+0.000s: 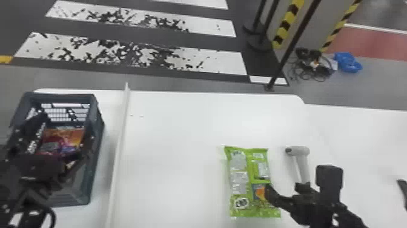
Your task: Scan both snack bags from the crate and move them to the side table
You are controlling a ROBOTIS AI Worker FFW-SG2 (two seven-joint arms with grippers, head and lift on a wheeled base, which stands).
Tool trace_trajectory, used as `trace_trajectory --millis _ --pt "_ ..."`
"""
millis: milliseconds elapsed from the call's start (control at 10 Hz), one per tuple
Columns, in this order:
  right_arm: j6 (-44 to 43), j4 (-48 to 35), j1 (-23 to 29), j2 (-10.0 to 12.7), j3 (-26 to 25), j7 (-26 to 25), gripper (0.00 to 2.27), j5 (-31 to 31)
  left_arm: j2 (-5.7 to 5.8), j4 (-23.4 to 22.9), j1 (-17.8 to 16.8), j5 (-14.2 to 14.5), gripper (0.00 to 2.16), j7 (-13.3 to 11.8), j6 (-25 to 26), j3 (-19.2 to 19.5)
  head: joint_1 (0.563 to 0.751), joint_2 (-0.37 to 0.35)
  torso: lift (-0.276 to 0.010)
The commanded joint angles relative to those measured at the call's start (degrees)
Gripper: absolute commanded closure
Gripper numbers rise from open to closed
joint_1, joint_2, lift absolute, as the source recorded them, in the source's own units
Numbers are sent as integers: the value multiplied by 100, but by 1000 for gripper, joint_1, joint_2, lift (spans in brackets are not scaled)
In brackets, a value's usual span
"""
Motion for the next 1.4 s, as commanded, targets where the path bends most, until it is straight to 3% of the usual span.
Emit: trace_trajectory --millis 0,300,600,700,1000,1300 --pt "364 -20 -19 16 -229 204 83 -515 0 -8 32 0 70 0 -21 0 695 -160 -29" --pt "645 279 -222 7 -888 740 83 -1262 0 -25 49 -17 70 0 -21 -9 695 -153 -29" --pt "1718 1465 -1215 -124 -1451 1619 76 -1684 0 -78 76 -79 70 0 -21 -44 695 -187 -29" --pt "1841 1896 -1408 -283 -1459 1804 73 -1922 9 -104 102 -79 70 0 -21 -18 695 -195 -29" --pt "1858 2142 -1496 -300 -1407 1988 66 -1965 9 -104 111 -88 70 0 -21 -18 695 -197 -29" --pt "1770 2854 -1900 -362 -1319 2639 63 -1957 9 -95 111 -123 70 0 -21 -9 695 -175 -29"
